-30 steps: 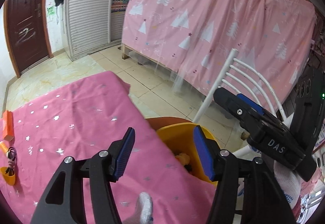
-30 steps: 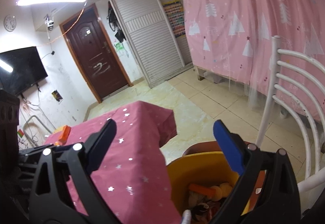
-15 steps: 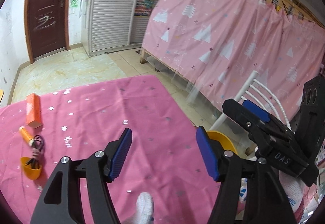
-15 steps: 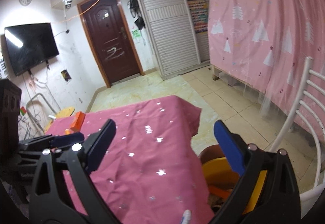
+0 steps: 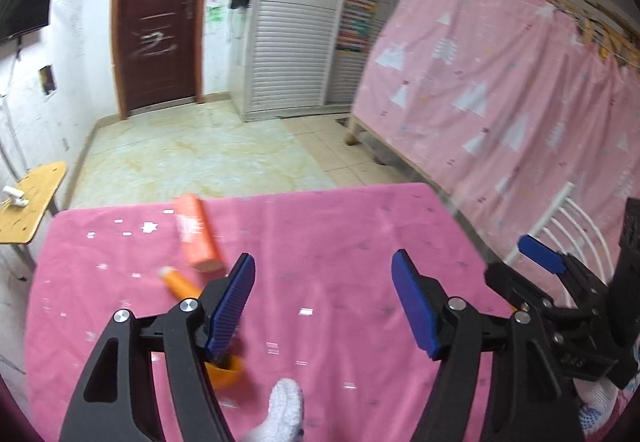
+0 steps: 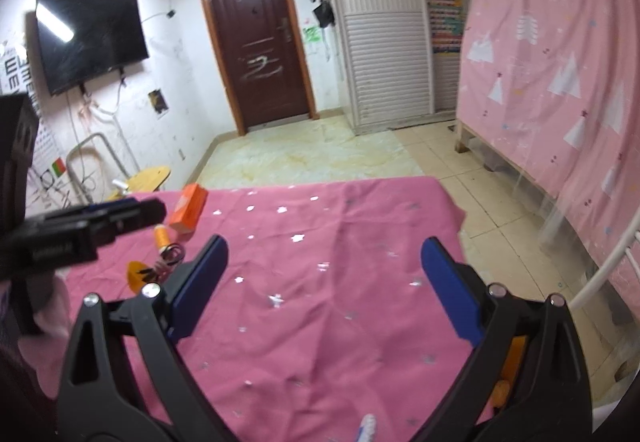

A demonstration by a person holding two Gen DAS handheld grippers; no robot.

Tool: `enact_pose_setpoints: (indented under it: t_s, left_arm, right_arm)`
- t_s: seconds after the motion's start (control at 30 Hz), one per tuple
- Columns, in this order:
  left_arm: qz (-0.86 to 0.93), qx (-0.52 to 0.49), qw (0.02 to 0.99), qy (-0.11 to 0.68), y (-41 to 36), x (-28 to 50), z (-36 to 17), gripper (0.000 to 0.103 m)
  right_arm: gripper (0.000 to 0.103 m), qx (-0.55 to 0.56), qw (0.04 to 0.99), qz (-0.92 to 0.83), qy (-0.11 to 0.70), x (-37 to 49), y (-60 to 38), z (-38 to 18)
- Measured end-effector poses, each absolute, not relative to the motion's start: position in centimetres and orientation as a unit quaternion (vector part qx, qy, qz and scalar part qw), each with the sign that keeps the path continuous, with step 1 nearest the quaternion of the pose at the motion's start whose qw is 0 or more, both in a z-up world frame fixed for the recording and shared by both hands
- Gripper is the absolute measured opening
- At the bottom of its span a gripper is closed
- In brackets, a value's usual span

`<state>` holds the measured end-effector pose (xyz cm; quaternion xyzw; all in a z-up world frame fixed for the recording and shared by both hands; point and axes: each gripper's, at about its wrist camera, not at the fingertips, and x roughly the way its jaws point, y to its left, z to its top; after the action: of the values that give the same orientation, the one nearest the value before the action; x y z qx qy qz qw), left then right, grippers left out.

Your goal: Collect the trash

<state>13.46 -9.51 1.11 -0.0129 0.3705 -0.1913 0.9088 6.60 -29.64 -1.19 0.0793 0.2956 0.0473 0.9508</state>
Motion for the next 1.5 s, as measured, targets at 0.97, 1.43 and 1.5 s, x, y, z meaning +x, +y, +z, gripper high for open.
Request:
enact_pose_setpoints:
  t_s: [0.97, 1.43, 1.5]
  left_arm:
    - [-0.221, 0.021, 0.860, 0.459, -1.7, 15.2, -7.2, 0.033]
    - [-0.227, 0.044, 0.862, 0.451, 0.6, 11.7, -7.0, 0.033]
    - [-0.227, 0.044, 0.863, 0.450, 0.9, 11.3, -7.0, 0.033]
  right_arm:
    - [0.097, 0.008, 0.929, 0.116, 0.352, 12.3, -19.7, -3.3]
    - [0.097, -0.006, 0.883, 0.214, 0.417, 13.9, -12.7, -5.8]
    - [0.096, -0.026, 0.879, 0.219, 0.424, 13.9, -11.4, -6.0]
